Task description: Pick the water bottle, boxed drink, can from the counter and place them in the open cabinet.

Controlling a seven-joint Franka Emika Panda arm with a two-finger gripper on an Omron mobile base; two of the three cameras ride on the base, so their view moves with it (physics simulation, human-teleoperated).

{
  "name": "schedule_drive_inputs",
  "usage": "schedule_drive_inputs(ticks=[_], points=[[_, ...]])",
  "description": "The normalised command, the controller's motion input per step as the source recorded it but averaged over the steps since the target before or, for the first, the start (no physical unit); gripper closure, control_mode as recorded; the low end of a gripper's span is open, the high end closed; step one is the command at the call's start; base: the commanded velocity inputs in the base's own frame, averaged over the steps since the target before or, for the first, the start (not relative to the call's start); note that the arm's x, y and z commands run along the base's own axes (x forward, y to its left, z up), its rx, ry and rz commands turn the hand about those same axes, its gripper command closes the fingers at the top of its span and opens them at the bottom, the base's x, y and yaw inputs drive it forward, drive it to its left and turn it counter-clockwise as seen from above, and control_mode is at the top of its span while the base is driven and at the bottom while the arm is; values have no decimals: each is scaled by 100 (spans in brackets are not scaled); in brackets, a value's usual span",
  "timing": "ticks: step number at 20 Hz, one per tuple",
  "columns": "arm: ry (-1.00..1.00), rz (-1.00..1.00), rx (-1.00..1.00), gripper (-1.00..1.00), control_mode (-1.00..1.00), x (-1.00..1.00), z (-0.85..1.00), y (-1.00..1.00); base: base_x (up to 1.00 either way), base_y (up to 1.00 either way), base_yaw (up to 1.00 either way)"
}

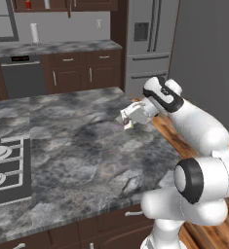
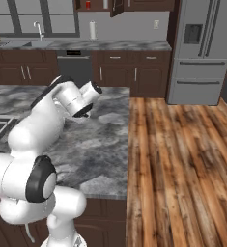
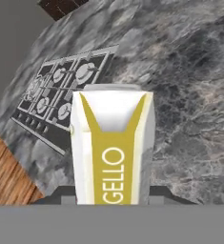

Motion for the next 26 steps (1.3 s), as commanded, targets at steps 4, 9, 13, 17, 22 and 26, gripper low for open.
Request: schedule_drive_inputs(ticks=[4,9,13,17,22,26], points=[[0,-51,-16,100,-100,-98,8,-13,0,0,0],[0,-36,-34,100,-100,-66,50,-1,0,0,0],[0,-23,-29,100,-100,-75,78,0,0,0,0],[2,-18,-18,100,-100,-69,100,0,0,0,0],[0,-17,-12,100,-100,-85,97,0,0,0,0],[0,-6,-3,100,-100,-50,29,0,0,0,0]])
